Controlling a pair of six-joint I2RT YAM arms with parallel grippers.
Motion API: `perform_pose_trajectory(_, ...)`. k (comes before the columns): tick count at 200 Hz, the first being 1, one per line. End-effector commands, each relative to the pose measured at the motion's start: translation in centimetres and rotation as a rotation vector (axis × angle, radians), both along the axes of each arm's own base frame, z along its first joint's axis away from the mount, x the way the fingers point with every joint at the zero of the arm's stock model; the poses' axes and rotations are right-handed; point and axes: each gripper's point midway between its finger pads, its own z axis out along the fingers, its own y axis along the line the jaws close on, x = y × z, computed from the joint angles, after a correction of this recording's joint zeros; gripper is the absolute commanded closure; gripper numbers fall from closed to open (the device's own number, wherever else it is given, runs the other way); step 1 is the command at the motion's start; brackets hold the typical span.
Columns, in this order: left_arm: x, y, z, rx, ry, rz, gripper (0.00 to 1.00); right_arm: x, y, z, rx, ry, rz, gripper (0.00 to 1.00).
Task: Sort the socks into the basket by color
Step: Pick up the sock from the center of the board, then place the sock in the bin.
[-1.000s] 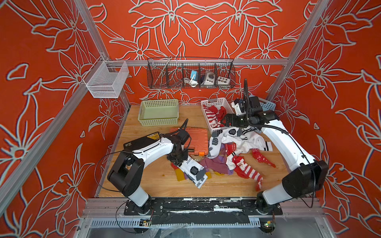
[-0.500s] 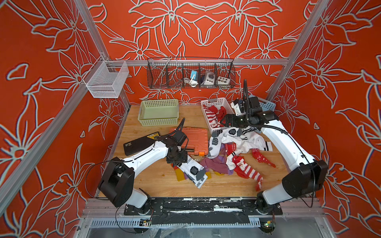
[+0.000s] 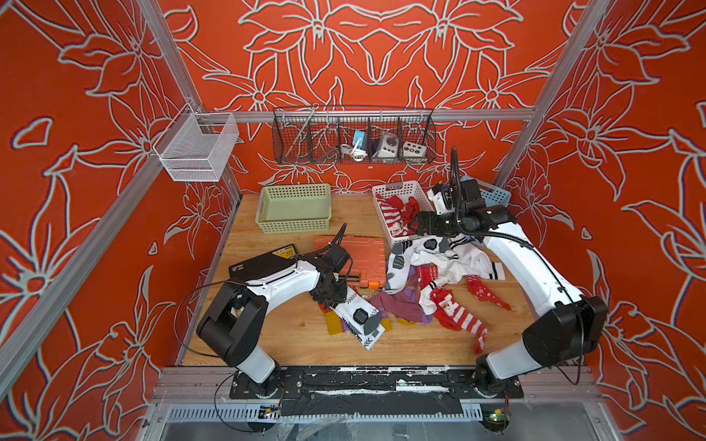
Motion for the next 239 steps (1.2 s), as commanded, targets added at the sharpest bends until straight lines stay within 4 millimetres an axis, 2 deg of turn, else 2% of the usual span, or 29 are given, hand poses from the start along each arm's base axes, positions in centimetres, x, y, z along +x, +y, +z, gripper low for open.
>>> perform_pose_trajectory(1, 0.3, -0.3, -0.7, -0.004, 0.004, -0.002, 0.76, -0.7, 0.5, 0.7, 0.025, -0.009, 0.019, 0.08)
perform_pose_trajectory(26, 0.1, -0.2, -1.2, 0.006, 0.015, -0.001, 1.0, -0.7, 0.6, 0.8, 0.028, -0.011, 0.021, 0.08)
perform_pose_trajectory(39, 0.2, -0.2, -0.9, 0.002, 0.009, 0.0, 1.0, -0.7, 0.7, 0.7, 0.027, -0.01, 0.026, 0.08)
perform_pose_trajectory(50, 0.4, -0.3, 0.0, -0.012, -0.019, 0.0, 1.0, -0.7, 0.7, 0.8, 0.028, -0.013, 0.032, 0.08)
perform_pose_trajectory(102, 1.4, -0.8, 8.8, -0.127, -0.237, -0.02, 1.0, -1.9, 2.5, 1.2, 0.046, -0.013, 0.121, 0.08)
perform_pose_trajectory(167, 1.9, -2.3, 18.3, -0.279, -0.519, -0.178, 1.0, -6.8, 8.7, 3.3, 0.195, -0.066, 0.443, 0.09)
perform_pose_trajectory(199, 1.6, -3.2, 22.3, -0.34, -0.636, -0.275, 1.0, -7.9, 10.5, 5.2, 0.304, -0.124, 0.532, 0.1)
perform_pose_trajectory(239, 1.3, -4.0, 26.3, -0.395, -0.74, -0.353, 1.0, -9.0, 12.1, 7.6, 0.406, -0.176, 0.616, 0.1)
